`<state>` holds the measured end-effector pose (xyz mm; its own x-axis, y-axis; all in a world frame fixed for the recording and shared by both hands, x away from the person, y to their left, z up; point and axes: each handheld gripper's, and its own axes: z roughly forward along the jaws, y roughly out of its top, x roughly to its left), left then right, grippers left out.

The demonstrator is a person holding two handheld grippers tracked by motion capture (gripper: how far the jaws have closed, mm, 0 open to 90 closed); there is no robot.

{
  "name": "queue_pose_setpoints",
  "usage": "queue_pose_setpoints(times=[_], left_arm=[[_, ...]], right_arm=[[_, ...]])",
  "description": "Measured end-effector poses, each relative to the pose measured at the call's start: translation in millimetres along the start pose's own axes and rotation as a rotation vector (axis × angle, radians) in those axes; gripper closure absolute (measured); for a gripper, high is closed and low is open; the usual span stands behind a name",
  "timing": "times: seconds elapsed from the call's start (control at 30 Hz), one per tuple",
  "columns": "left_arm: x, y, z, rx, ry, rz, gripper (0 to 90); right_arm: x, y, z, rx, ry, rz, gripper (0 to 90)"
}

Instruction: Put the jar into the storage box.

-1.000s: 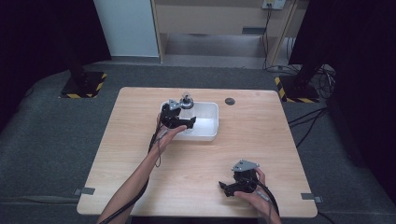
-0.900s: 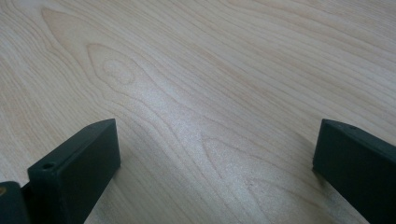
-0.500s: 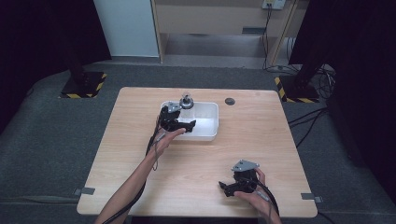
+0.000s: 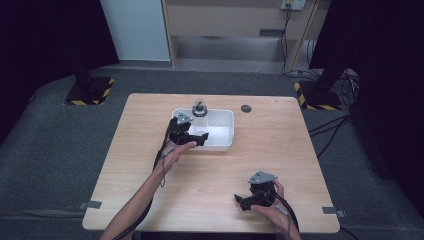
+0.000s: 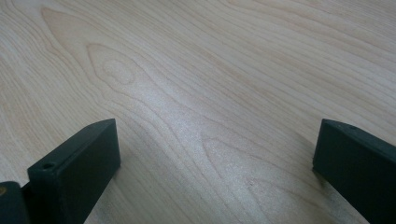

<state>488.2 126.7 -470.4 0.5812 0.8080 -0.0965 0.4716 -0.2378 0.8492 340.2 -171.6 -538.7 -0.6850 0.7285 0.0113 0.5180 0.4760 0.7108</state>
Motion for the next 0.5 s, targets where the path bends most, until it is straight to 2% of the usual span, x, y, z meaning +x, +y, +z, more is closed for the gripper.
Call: queue_pose_setpoints(times=[0.5], left_arm=[[-8.8,-14.1,-14.7,0.003,-0.046,0.011,1.2]], right_arm=[[0.0,0.0,0.0,0.000,0.000,0.000,0.7]])
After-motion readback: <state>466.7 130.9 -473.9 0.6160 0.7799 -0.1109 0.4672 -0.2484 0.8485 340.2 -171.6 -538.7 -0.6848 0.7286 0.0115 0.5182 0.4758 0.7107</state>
